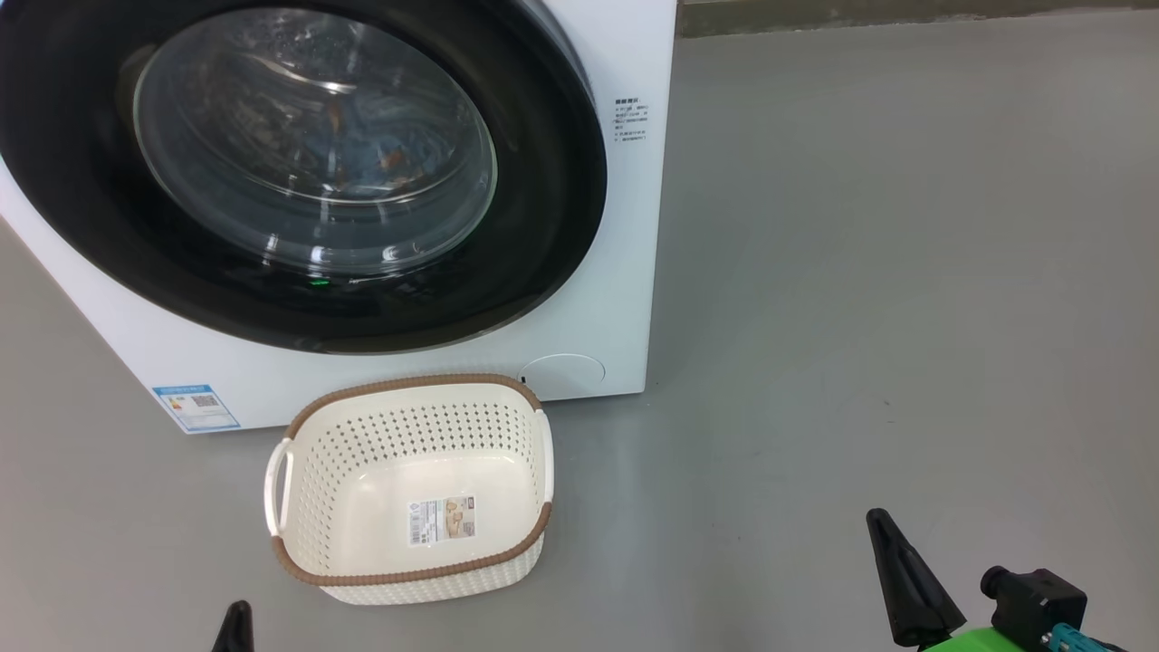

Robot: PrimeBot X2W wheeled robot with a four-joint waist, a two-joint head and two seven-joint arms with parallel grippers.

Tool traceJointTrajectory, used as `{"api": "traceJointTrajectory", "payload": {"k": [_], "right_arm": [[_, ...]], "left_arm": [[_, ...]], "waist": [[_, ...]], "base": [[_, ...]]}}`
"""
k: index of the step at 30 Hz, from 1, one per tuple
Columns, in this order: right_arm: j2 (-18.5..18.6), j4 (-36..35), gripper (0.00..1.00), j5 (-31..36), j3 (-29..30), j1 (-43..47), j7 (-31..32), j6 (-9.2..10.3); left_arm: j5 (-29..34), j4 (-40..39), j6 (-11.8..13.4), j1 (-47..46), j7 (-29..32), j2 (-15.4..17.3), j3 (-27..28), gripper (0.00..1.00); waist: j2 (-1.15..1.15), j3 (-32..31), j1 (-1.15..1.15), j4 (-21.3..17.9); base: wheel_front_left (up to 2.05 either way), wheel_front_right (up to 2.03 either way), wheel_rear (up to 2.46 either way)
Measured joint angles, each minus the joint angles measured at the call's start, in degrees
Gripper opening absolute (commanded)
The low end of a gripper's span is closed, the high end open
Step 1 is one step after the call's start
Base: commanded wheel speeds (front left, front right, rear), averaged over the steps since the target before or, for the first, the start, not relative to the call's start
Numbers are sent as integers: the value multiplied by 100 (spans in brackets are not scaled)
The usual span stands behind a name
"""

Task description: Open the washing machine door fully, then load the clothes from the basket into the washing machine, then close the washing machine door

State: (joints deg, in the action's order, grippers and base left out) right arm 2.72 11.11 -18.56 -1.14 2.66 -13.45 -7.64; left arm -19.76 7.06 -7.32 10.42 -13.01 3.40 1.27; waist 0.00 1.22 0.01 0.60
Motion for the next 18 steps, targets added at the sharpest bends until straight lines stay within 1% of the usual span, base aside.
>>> {"api": "traceJointTrajectory", "payload": {"k": [18], "right_arm": [[37, 68, 0, -1177, 27, -36, 236, 0]], "left_arm": [[-1160, 133, 0, -162, 270, 10, 1, 0]], "waist": [[0, -11, 0, -10]], "base": [[0, 0, 0]]}}
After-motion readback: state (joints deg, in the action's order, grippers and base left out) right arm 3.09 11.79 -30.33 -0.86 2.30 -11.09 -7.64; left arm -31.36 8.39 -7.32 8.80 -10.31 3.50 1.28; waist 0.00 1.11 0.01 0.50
